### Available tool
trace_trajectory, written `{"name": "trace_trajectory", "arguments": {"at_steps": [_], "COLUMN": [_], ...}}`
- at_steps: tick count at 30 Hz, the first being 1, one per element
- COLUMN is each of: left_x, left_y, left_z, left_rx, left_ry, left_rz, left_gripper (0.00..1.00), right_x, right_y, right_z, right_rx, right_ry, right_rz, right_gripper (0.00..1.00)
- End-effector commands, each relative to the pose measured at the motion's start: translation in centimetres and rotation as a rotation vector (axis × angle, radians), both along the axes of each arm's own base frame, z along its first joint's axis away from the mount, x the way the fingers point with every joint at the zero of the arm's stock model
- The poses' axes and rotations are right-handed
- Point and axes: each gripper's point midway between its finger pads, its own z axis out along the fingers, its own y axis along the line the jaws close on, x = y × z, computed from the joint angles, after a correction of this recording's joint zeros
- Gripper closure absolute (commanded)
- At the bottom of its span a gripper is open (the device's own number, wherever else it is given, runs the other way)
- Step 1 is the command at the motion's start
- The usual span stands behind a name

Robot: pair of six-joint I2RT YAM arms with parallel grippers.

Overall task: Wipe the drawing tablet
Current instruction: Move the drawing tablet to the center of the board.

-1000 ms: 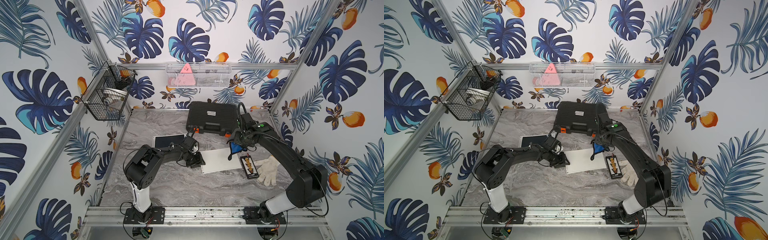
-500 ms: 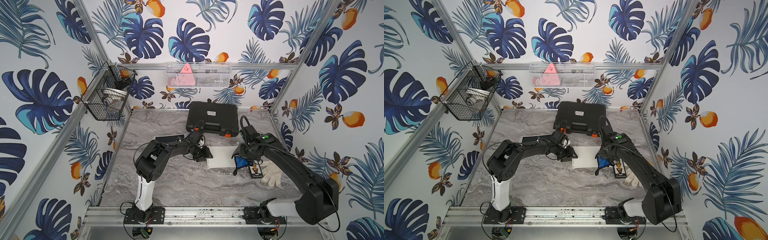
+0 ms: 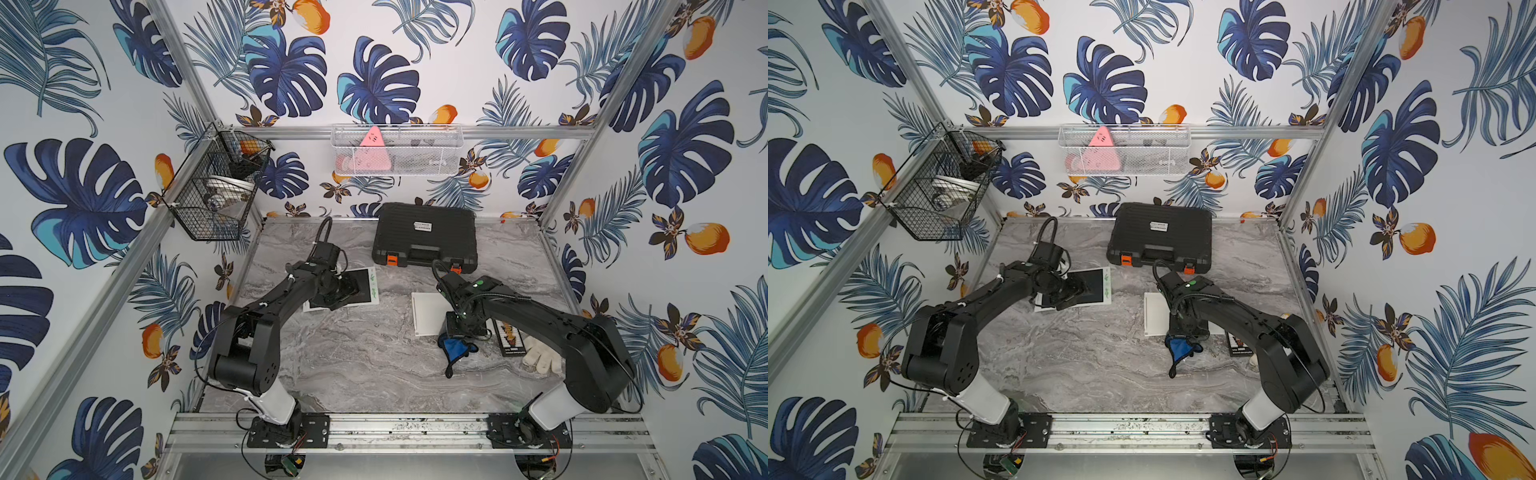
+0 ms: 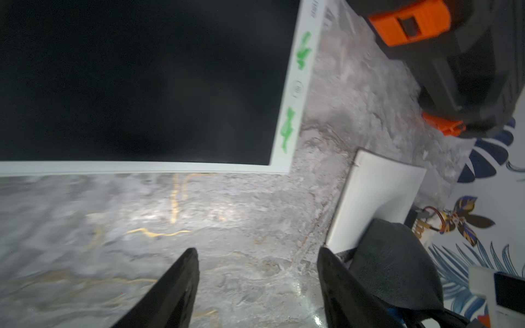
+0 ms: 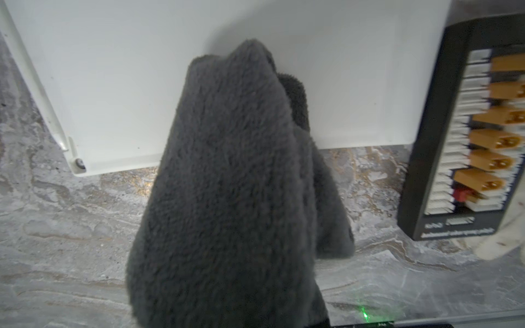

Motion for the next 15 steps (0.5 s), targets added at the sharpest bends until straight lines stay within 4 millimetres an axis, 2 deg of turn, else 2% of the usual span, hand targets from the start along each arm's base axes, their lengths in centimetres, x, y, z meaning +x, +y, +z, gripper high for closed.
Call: {"name": "trace_trajectory", "arguments": {"at_steps": [1, 2, 4, 7, 11, 15], "left_x": [-2.2, -2.3, -2.4, -2.7, -1.7, 0.1], "left_y": [4.1, 5.6, 8.2, 11.4, 13.7, 15.3], "left_z": [-0.8, -0.9, -1.1, -1.7, -2.9, -3.9], "left_rx": [0.049, 0.056, 0.063, 0.095, 0.094, 0.074], "left_ry": [0.081, 0.089, 0.100, 0.134, 0.151, 0.146], "left_rz": [0.032, 0.063, 0.119, 0.191, 0.285, 0.350], "left_gripper": [0.30, 0.30, 0.30, 0.30, 0.32, 0.34], "right_x": [0.6, 0.8, 1.0, 2.7, 5.3, 8.2], "right_y": [0.5, 0.7, 0.9, 2.2, 5.3, 9.5], "right_z": [-1.0, -1.3, -1.7, -0.6, 1.4, 1.7], "right_rx": [-0.002, -0.001, -0.005, 0.026, 0.087, 0.147], "right_ry": [-0.003, 0.001, 0.014, -0.032, -0.104, -0.110], "right_rz": [-0.008, 0.001, 0.018, 0.038, 0.092, 0.132], "right_gripper": [0.98, 0.96, 1.00, 1.00, 1.00, 1.00]}}
